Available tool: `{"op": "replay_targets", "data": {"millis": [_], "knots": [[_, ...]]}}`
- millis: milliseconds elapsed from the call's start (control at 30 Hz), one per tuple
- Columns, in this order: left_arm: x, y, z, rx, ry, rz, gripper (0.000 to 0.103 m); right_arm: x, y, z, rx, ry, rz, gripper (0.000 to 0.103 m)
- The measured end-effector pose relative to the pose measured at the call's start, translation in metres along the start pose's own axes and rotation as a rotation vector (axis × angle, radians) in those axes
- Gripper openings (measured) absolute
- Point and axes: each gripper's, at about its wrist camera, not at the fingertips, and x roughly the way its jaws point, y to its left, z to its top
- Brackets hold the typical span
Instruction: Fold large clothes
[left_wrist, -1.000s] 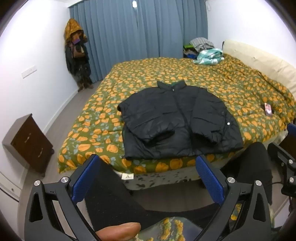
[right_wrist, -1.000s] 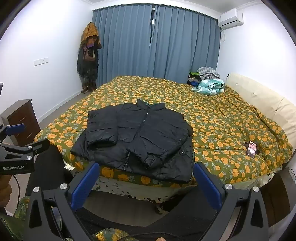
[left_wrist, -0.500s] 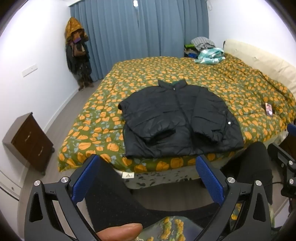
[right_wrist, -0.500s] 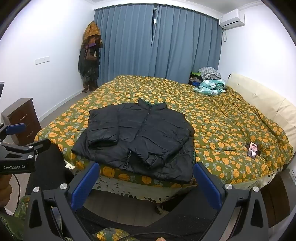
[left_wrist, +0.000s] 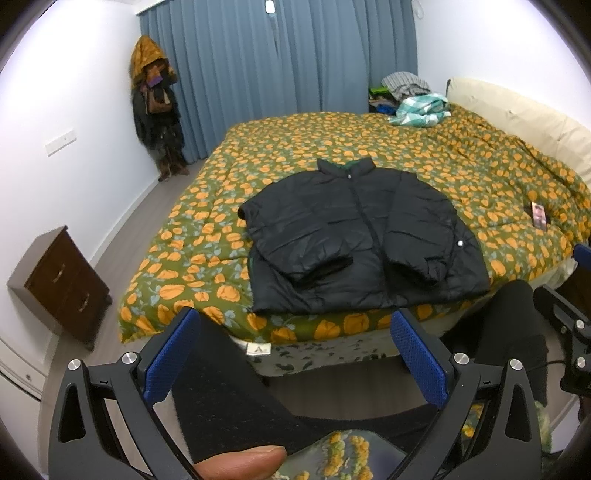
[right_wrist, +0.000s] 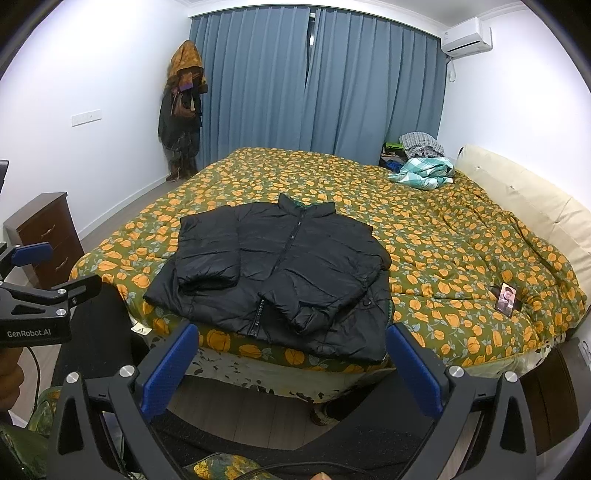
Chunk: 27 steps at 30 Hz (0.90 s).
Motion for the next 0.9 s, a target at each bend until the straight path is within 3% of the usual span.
{"op": "replay_targets", "data": {"millis": [900], "knots": [[-0.001, -0.005, 0.006, 0.042, -0.022, -0.002, 0.103, 0.003, 0.001, 0.003, -0.012, 0.006, 0.007, 0.103]]}}
